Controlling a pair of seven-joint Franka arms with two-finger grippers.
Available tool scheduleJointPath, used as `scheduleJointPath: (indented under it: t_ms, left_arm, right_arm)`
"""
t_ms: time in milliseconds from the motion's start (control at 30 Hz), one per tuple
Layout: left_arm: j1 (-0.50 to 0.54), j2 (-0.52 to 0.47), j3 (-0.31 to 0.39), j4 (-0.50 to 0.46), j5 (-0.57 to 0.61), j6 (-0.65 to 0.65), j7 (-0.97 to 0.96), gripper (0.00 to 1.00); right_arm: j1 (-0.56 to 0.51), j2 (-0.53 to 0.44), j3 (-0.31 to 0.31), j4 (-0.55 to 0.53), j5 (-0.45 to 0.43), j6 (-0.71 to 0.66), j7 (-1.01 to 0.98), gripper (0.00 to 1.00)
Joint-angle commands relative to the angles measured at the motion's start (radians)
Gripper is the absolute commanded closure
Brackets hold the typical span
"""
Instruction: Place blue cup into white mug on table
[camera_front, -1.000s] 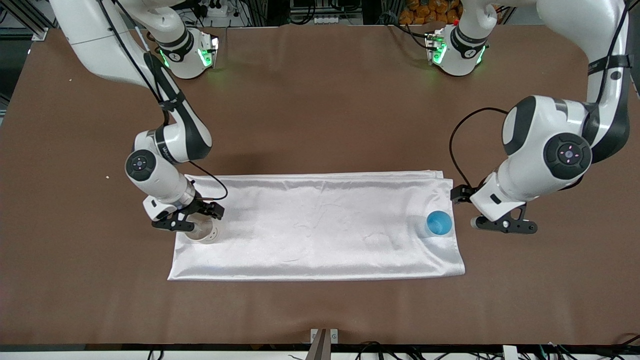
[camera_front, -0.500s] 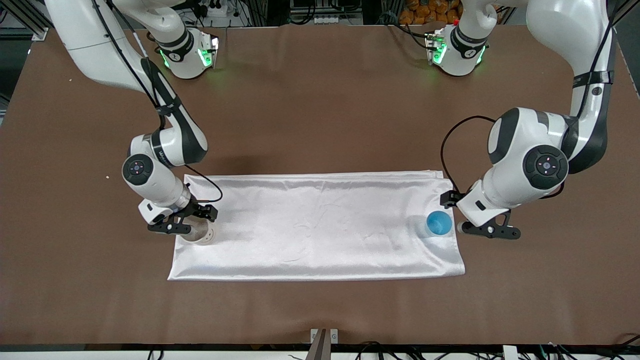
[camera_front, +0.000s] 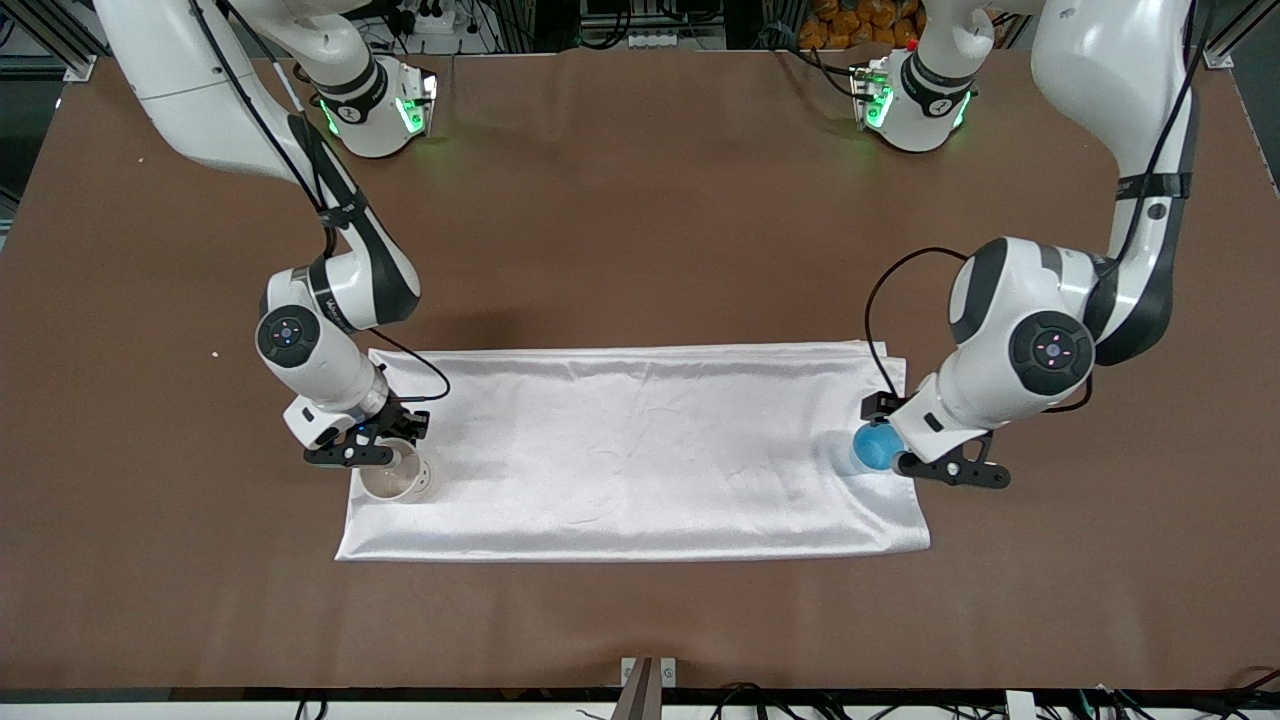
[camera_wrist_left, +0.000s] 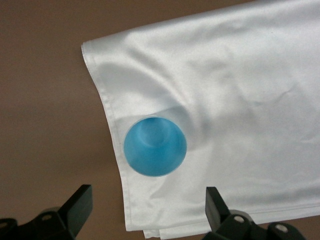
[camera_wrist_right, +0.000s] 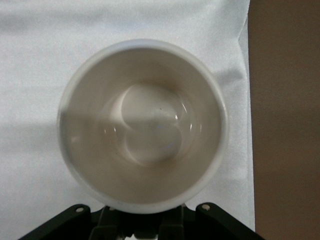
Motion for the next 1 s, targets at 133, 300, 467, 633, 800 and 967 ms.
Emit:
scheduleJointPath:
  t_ms: [133,300,467,633,800,967]
  left_arm:
    - [-0.014,0.065,0.001,0.018,0.027,0.057,-0.014,0.00]
    - [-0.019,0.088,0.001,0.018,0.029,0.076,-0.012,0.00]
    - [-0.027,0.098,0.001,0.018,0.029,0.087,-0.012,0.00]
    - [-0.040,0.109,0.001,0.018,0.029,0.117,-0.014,0.00]
    - [-0.040,0.121,0.001,0.018,0.027,0.123,-0.012,0.00]
    - [-0.040,0.131,0.001,0.018,0.029,0.134,-0.012,0.00]
  right_arm:
    - [-0.002,0.013,0.005,0.022,-0.024,-0.003,-0.002,1.00]
    - [0.001,0.013,0.005,0.027,-0.024,-0.007,0.001,1.00]
    - [0.008,0.004,0.008,0.025,-0.021,-0.019,0.012,1.00]
    - [0.021,-0.004,0.014,0.025,-0.016,-0.030,0.052,1.00]
    - [0.065,-0.022,0.014,0.030,-0.015,-0.062,0.129,1.00]
    - [0.110,-0.036,0.017,0.036,-0.010,-0.102,0.204,1.00]
